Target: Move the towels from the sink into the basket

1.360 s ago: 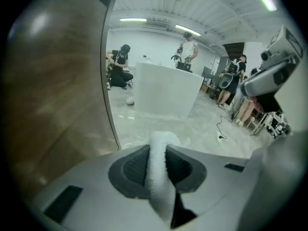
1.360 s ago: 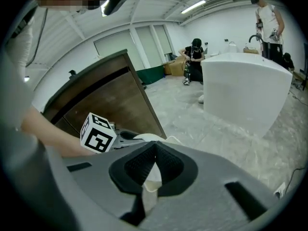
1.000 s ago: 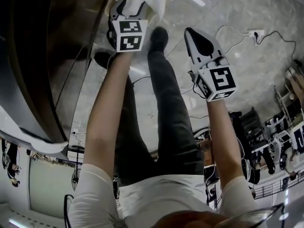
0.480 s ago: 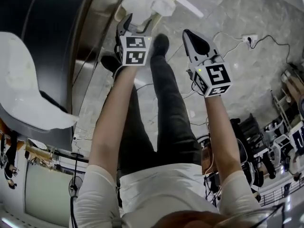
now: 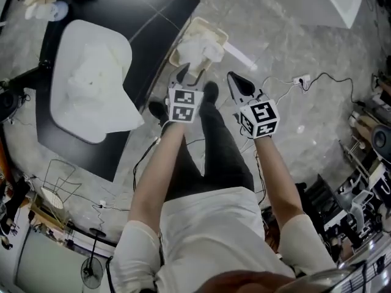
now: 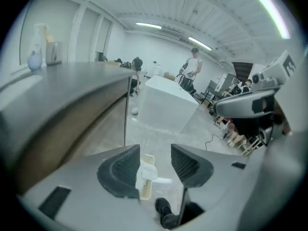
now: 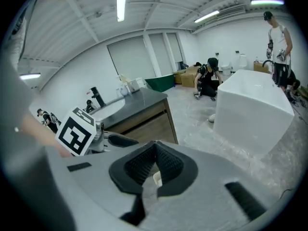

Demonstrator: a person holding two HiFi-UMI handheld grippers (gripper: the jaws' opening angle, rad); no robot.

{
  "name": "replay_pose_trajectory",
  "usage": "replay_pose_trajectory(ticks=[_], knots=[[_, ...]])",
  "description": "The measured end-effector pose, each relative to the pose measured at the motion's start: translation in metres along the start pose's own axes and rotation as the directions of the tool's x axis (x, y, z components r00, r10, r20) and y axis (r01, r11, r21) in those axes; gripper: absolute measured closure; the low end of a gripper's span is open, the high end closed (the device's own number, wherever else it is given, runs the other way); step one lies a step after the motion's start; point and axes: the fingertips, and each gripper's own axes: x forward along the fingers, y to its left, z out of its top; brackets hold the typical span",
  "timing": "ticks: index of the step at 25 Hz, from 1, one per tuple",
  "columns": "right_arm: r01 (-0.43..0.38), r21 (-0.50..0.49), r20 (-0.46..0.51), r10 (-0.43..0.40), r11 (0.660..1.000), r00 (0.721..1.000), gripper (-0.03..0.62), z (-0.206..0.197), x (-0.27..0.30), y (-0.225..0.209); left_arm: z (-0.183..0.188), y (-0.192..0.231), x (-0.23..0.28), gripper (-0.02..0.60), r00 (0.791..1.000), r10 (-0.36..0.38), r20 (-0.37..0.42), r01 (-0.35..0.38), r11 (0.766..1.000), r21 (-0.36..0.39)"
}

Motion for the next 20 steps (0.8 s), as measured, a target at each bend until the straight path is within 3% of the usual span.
replay_pose_trajectory(ticks=[6,11,16,20], knots=[[-0.034,-0.047,0.023,0.035,0.998,0.999,0.594,0.068,-0.055,0.059,0.075,-0.015,-0.11,0.431,0.997,0.007,0.076,-0.008,1.0,0.008],[-0.111,-0.11,0.051,0.117,0.988,0.992,0.594,0.121,-0.093,0.122,0.109,-0.025,-0.207,0.463,0.993,0.007,0.119,-0.003,0.999,-0.032],[-0.178,-0.217,0.081,0.2,0.96,0.976,0.594,0.171,-0.129,0.182,0.128,-0.033,-0.284,0.491,0.986,0.029,0.165,-0.029,1.0,-0.004],[-0.205,-0.277,0.118,0.245,0.939,0.962,0.594,0.21,-0.153,0.225,0.15,-0.031,-0.348,0.523,0.966,0.055,0.251,-0.055,0.998,-0.009]])
